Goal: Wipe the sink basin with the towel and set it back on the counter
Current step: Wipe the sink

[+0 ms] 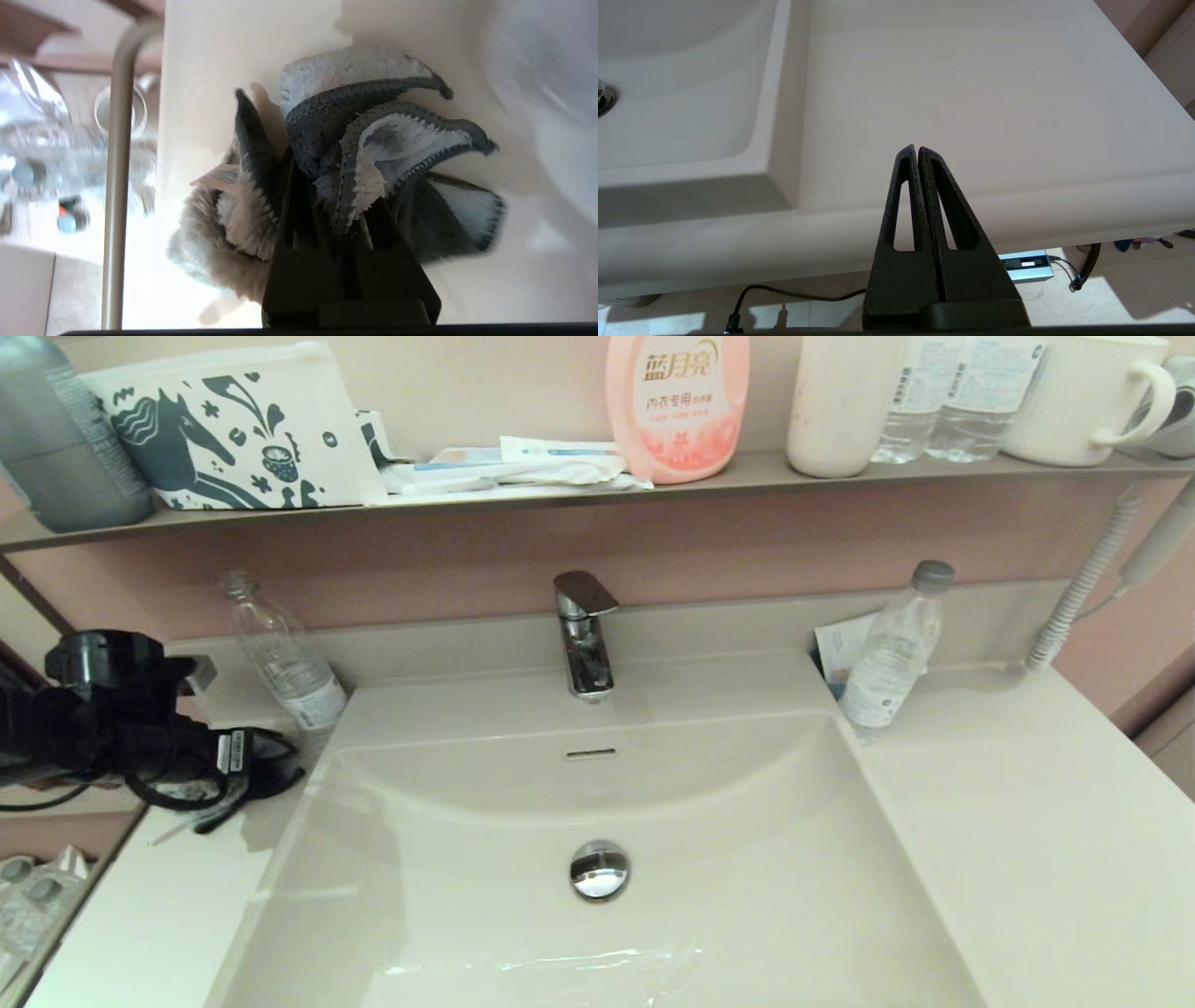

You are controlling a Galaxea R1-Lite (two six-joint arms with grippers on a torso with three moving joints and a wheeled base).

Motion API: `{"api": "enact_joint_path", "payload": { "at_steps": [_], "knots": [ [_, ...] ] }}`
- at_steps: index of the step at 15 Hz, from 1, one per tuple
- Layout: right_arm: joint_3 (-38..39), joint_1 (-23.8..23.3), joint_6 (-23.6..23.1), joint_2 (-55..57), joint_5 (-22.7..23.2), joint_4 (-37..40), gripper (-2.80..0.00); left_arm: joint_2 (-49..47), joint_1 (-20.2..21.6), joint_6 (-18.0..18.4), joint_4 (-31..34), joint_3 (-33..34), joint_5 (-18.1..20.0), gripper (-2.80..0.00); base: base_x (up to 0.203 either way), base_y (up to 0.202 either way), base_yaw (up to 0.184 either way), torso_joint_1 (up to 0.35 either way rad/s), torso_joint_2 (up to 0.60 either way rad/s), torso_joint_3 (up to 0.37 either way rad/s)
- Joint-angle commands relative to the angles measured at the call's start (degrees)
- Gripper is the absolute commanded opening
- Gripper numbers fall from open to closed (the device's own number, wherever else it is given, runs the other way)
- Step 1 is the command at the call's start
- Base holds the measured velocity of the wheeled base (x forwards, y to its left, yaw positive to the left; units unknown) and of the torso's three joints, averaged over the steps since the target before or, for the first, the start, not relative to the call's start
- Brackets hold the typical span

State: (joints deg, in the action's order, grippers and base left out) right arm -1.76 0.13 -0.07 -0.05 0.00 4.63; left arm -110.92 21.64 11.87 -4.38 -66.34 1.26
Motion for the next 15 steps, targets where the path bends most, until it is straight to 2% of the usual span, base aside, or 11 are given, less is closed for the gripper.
{"api": "enact_joint_path", "payload": {
  "at_steps": [1,5,8,11,12,15],
  "knots": [
    [0.0,0.04,-0.01,0.05,0.0,0.01,-2.8,7.87,0.07,-0.04,0.84,5.13,-0.05,-2.8,0.0,0.0,0.0,0.0,0.0,0.0],
    [0.0,0.04,-0.01,0.05,0.0,0.03,-2.8,16.06,1.52,-0.01,1.09,18.56,0.05,-2.8,0.0,0.0,0.0,0.0,0.0,0.0],
    [0.0,0.04,-0.01,0.05,0.0,0.03,-2.8,19.37,8.37,0.72,1.14,24.47,2.88,-2.8,0.0,0.0,0.0,0.0,0.0,0.0],
    [0.0,-0.02,-0.01,0.05,0.0,0.03,-2.8,24.4,16.62,6.79,1.27,30.81,7.18,-2.8,0.0,0.0,0.0,0.0,0.0,0.0],
    [0.0,0.04,-0.01,0.05,0.0,-0.06,-2.8,26.04,18.25,7.71,1.35,33.16,7.89,-2.8,0.0,0.0,0.0,0.0,0.0,0.0],
    [0.0,-0.01,-0.01,0.06,0.0,0.03,-2.8,29.51,18.41,8.23,1.16,38.77,8.55,-2.8,0.0,0.0,0.0,0.0,0.0,0.0]
  ]
}}
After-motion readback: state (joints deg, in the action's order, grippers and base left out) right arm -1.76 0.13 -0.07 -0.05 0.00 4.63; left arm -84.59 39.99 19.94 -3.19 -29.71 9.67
